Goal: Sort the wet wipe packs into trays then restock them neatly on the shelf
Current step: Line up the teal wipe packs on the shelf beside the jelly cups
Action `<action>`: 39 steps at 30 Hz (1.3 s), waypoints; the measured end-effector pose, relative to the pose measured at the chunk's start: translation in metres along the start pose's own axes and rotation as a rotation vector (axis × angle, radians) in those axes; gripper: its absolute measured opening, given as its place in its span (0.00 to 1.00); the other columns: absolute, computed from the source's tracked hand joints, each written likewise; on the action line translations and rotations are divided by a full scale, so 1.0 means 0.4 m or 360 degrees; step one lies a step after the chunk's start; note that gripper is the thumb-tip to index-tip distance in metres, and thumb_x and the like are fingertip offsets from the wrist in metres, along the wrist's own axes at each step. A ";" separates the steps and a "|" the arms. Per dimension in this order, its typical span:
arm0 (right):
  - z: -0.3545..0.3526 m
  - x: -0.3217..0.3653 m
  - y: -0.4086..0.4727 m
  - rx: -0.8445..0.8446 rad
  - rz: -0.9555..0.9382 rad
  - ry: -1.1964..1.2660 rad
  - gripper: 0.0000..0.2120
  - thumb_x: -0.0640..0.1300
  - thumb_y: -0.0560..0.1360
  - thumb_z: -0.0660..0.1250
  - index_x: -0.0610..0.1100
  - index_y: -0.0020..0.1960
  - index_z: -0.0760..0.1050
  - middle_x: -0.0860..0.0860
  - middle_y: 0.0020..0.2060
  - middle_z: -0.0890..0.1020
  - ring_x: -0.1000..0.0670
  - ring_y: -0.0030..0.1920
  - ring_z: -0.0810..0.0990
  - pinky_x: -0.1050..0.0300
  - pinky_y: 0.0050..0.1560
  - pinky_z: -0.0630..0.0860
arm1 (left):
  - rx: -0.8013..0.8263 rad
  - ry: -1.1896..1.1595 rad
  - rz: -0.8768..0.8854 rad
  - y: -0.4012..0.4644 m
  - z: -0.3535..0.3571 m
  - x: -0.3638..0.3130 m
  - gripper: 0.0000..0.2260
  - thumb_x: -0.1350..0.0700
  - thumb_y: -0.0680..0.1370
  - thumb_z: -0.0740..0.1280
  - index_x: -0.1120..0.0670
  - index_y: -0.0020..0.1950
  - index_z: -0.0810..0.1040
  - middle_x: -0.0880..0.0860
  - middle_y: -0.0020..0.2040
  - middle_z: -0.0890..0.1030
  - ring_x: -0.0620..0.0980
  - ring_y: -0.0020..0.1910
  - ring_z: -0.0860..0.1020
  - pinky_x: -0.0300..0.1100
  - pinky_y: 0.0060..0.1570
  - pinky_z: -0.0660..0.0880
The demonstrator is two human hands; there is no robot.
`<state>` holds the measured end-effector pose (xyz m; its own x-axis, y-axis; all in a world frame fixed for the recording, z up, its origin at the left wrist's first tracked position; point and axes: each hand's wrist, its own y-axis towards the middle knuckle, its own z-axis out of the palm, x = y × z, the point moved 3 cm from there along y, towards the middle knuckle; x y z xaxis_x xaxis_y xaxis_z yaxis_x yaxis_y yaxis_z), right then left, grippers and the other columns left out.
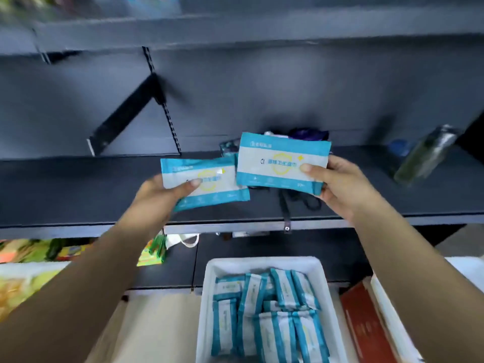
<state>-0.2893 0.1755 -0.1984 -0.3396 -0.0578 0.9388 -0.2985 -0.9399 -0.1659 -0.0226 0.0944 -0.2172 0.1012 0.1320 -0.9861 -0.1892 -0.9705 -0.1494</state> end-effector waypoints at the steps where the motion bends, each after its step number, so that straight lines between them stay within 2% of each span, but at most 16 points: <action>1: 0.017 0.037 -0.003 0.0026 -0.0047 0.0005 0.08 0.30 0.73 0.64 0.41 0.48 0.77 0.52 0.36 0.85 0.54 0.37 0.84 0.61 0.37 0.81 | 0.0019 -0.0052 0.0059 -0.003 -0.006 -0.044 0.07 0.59 0.71 0.71 0.54 0.48 0.80 0.48 0.44 0.85 0.46 0.45 0.83 0.40 0.50 0.78; 3: 0.055 0.106 -0.007 0.0097 -0.0144 0.0008 0.08 0.30 0.73 0.63 0.40 0.47 0.77 0.51 0.36 0.85 0.53 0.36 0.84 0.62 0.35 0.80 | 0.0065 -0.0140 0.0183 -0.019 -0.017 -0.136 0.07 0.63 0.73 0.67 0.56 0.49 0.79 0.48 0.42 0.85 0.45 0.42 0.83 0.34 0.43 0.79; 7: 0.136 0.219 -0.016 0.0218 -0.0323 -0.0010 0.08 0.29 0.73 0.62 0.39 0.46 0.76 0.51 0.34 0.85 0.54 0.35 0.84 0.60 0.36 0.81 | 0.0087 -0.0160 0.0432 -0.043 -0.058 -0.291 0.11 0.62 0.68 0.69 0.57 0.50 0.79 0.50 0.43 0.85 0.45 0.42 0.83 0.34 0.41 0.78; 11: 0.228 0.312 -0.005 0.0310 -0.0485 0.0008 0.09 0.29 0.73 0.62 0.39 0.45 0.77 0.51 0.34 0.85 0.54 0.35 0.84 0.60 0.37 0.81 | 0.0077 -0.0129 0.0622 -0.046 -0.107 -0.410 0.07 0.64 0.69 0.68 0.56 0.45 0.79 0.47 0.38 0.84 0.42 0.36 0.82 0.32 0.33 0.76; 15: 0.321 0.378 0.038 0.0317 -0.0643 -0.0016 0.08 0.29 0.73 0.62 0.39 0.46 0.77 0.51 0.35 0.85 0.54 0.37 0.84 0.59 0.40 0.81 | 0.0057 -0.0181 0.0733 -0.003 -0.172 -0.492 0.13 0.63 0.66 0.69 0.58 0.50 0.78 0.49 0.41 0.85 0.44 0.40 0.83 0.34 0.37 0.78; 18: 0.386 0.421 0.091 0.0233 -0.0696 -0.0021 0.08 0.29 0.73 0.63 0.39 0.45 0.77 0.52 0.35 0.85 0.54 0.36 0.84 0.62 0.39 0.81 | 0.0025 -0.0210 0.0777 0.059 -0.223 -0.542 0.13 0.64 0.66 0.69 0.57 0.50 0.78 0.48 0.40 0.85 0.44 0.40 0.83 0.34 0.39 0.78; 20: 0.427 0.444 0.139 0.0131 -0.0707 -0.0105 0.07 0.31 0.73 0.65 0.40 0.45 0.78 0.52 0.39 0.85 0.56 0.35 0.83 0.64 0.39 0.80 | -0.0015 -0.0183 0.0792 0.115 -0.262 -0.571 0.12 0.64 0.67 0.69 0.57 0.49 0.78 0.48 0.40 0.85 0.44 0.40 0.83 0.35 0.41 0.79; 24: 0.504 0.481 0.255 -0.0040 -0.0648 -0.0237 0.04 0.34 0.73 0.68 0.41 0.46 0.78 0.48 0.45 0.83 0.54 0.40 0.83 0.62 0.40 0.81 | -0.0281 -0.0107 0.0813 0.242 -0.357 -0.605 0.10 0.63 0.71 0.71 0.57 0.50 0.78 0.53 0.48 0.83 0.48 0.45 0.82 0.40 0.51 0.78; 26: 0.553 0.500 0.323 -0.0103 -0.0652 -0.0272 0.05 0.33 0.73 0.68 0.40 0.48 0.77 0.48 0.46 0.82 0.52 0.41 0.82 0.63 0.38 0.81 | -0.0625 0.0206 0.0848 0.298 -0.405 -0.614 0.09 0.59 0.71 0.72 0.56 0.50 0.78 0.54 0.51 0.81 0.52 0.49 0.80 0.41 0.52 0.74; 28: 0.606 0.514 0.397 -0.0143 -0.0662 -0.0282 0.09 0.33 0.73 0.68 0.39 0.53 0.76 0.47 0.48 0.81 0.50 0.44 0.82 0.62 0.37 0.81 | -0.0948 0.0534 0.0870 0.334 -0.439 -0.616 0.14 0.56 0.73 0.71 0.59 0.56 0.76 0.57 0.54 0.80 0.56 0.54 0.77 0.43 0.53 0.70; 29: 0.632 0.520 0.434 -0.0169 -0.0659 -0.0289 0.11 0.33 0.73 0.68 0.38 0.55 0.75 0.47 0.50 0.81 0.49 0.45 0.82 0.61 0.39 0.81 | -0.1017 0.0576 0.0864 0.350 -0.450 -0.614 0.17 0.56 0.74 0.70 0.60 0.60 0.74 0.59 0.56 0.79 0.58 0.57 0.76 0.43 0.53 0.69; 31: 0.688 0.522 0.516 -0.0212 -0.0644 -0.0309 0.13 0.33 0.73 0.69 0.38 0.56 0.75 0.45 0.52 0.81 0.48 0.48 0.82 0.57 0.44 0.80 | -0.1050 0.0562 0.0847 0.386 -0.470 -0.610 0.18 0.56 0.75 0.69 0.60 0.62 0.73 0.59 0.59 0.78 0.57 0.58 0.75 0.39 0.50 0.67; 34: 0.755 0.515 0.628 -0.0269 -0.0634 -0.0436 0.13 0.33 0.72 0.70 0.37 0.55 0.75 0.45 0.53 0.81 0.46 0.51 0.81 0.52 0.53 0.78 | -0.1067 0.0543 0.0883 0.421 -0.484 -0.596 0.16 0.56 0.75 0.68 0.59 0.61 0.73 0.58 0.58 0.79 0.56 0.57 0.76 0.36 0.46 0.65; 37: 0.806 0.504 0.716 -0.0298 -0.0604 -0.0497 0.14 0.32 0.71 0.70 0.36 0.56 0.75 0.45 0.53 0.80 0.45 0.53 0.81 0.55 0.52 0.78 | -0.1109 0.0563 0.0959 0.427 -0.489 -0.579 0.16 0.56 0.76 0.68 0.58 0.61 0.73 0.55 0.56 0.79 0.55 0.55 0.76 0.34 0.42 0.63; 39: 0.826 0.494 0.764 -0.0312 -0.0576 -0.0529 0.16 0.32 0.71 0.70 0.35 0.58 0.74 0.43 0.54 0.80 0.44 0.54 0.80 0.57 0.49 0.77 | -0.1097 0.0601 0.0995 0.429 -0.488 -0.574 0.16 0.56 0.76 0.67 0.58 0.61 0.72 0.52 0.51 0.77 0.52 0.50 0.75 0.32 0.38 0.61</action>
<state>-0.1530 -0.2345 0.0362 0.1075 0.1252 0.9863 -0.5162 -0.8408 0.1630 0.1126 -0.1417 -0.0023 0.5032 -0.3980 -0.7671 0.2805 -0.7643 0.5806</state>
